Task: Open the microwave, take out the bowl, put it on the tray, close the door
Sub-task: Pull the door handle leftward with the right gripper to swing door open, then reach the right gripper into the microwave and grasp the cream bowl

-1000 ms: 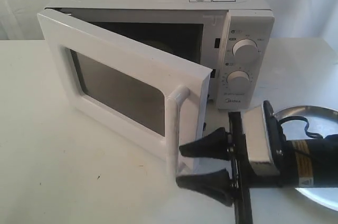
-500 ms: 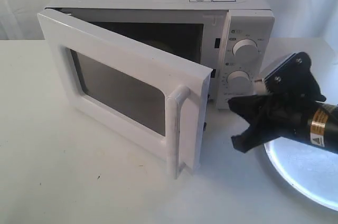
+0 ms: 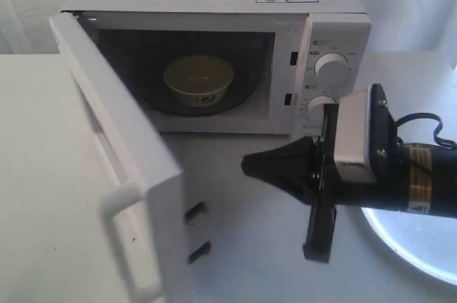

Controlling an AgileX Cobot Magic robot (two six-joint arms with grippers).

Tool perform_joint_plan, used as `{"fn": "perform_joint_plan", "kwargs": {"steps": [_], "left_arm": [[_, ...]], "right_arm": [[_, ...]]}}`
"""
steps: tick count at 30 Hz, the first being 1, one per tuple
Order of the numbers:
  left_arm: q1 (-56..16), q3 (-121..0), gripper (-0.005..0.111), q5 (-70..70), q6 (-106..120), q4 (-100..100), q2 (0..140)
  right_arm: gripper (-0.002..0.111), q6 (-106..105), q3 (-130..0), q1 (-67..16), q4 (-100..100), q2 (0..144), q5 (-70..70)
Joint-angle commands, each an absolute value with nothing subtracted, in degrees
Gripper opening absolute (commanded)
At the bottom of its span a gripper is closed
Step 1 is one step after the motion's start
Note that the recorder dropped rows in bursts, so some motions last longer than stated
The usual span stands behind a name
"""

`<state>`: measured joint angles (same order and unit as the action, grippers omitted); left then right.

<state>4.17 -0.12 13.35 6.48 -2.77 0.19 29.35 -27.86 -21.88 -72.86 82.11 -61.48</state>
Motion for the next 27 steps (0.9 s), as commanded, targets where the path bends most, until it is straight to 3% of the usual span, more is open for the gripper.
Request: {"fn": "perform_joint_plan", "kwargs": {"steps": [1,4,6,10,12,19,22,24,27], "left_arm": [[3.9,0.0,0.000,13.3,6.2,-2.6,0.0],[3.9,0.0,0.000,13.3,6.2,-2.6,0.0],[3.9,0.0,0.000,13.3,6.2,-2.6,0.0],[3.9,0.0,0.000,13.3,6.2,-2.6,0.0],[3.9,0.0,0.000,13.3,6.2,-2.6,0.0],[3.9,0.0,0.000,13.3,6.2,-2.6,0.0],[3.9,0.0,0.000,13.3,6.2,-2.6,0.0],[3.9,0.0,0.000,13.3,6.2,-2.6,0.0],[3.9,0.0,0.000,13.3,6.2,-2.6,0.0]], "right_arm": [[0.000,27.5,-28.3,-21.7,-52.7,83.6,-53.2],[0.007,19.2,-30.4,-24.5,-52.1,87.1,-54.0],[0.021,10.6,-33.7,-28.0,-52.1,91.8,-53.8],[0.065,0.0,-48.1,-34.5,-37.8,104.6,-48.7],[0.069,0.0,-55.8,-36.2,-34.9,110.2,-43.4],[0.064,0.0,-75.7,-37.8,-32.9,123.8,-26.0],[0.035,0.0,-77.2,-38.2,-33.2,124.5,-20.9],[0.005,0.0,-77.3,-38.7,-33.2,123.7,-18.0],[0.000,1.8,-76.8,-40.2,-33.2,120.8,-10.8]]}}
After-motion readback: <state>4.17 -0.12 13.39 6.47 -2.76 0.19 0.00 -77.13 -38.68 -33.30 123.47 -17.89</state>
